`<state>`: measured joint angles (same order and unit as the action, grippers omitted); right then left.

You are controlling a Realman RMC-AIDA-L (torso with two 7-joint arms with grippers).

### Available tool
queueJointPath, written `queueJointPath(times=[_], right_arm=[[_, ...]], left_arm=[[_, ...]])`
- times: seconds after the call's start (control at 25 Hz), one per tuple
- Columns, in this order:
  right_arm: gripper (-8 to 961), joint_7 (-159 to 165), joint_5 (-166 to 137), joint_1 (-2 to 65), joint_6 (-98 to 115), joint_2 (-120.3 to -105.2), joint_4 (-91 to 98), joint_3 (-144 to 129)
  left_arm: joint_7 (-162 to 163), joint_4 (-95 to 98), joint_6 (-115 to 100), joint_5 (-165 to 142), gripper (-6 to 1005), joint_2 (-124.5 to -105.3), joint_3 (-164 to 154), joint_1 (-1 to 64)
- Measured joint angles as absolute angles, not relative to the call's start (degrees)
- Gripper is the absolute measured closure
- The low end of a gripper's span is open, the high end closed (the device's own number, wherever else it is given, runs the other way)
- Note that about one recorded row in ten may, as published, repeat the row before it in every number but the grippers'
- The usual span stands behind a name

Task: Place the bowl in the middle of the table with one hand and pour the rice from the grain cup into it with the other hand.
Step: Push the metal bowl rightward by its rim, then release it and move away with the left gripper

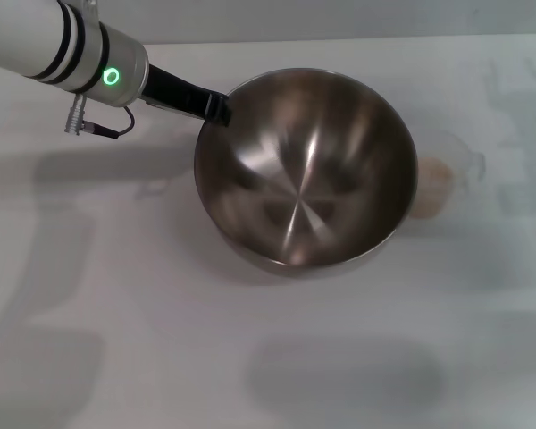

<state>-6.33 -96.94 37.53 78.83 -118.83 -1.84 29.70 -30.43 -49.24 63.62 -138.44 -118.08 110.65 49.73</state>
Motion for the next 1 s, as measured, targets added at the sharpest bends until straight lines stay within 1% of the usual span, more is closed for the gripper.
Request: queueJointPath(times=[0.8,1.0], right_arm=[[403,-6.33,-96.94,37.26,78.90,-118.92,-2.28,29.71],[404,-6.33,-96.94,37.17,79.23,-118.92,-2.29,29.66]], left_arm=[[-30.67,-47.70,62.64,-138.41,953,-118.10,111.03,49.82],[-30.68,-47.73,62.25,-138.15,922,-118.03,111.07,49.56]])
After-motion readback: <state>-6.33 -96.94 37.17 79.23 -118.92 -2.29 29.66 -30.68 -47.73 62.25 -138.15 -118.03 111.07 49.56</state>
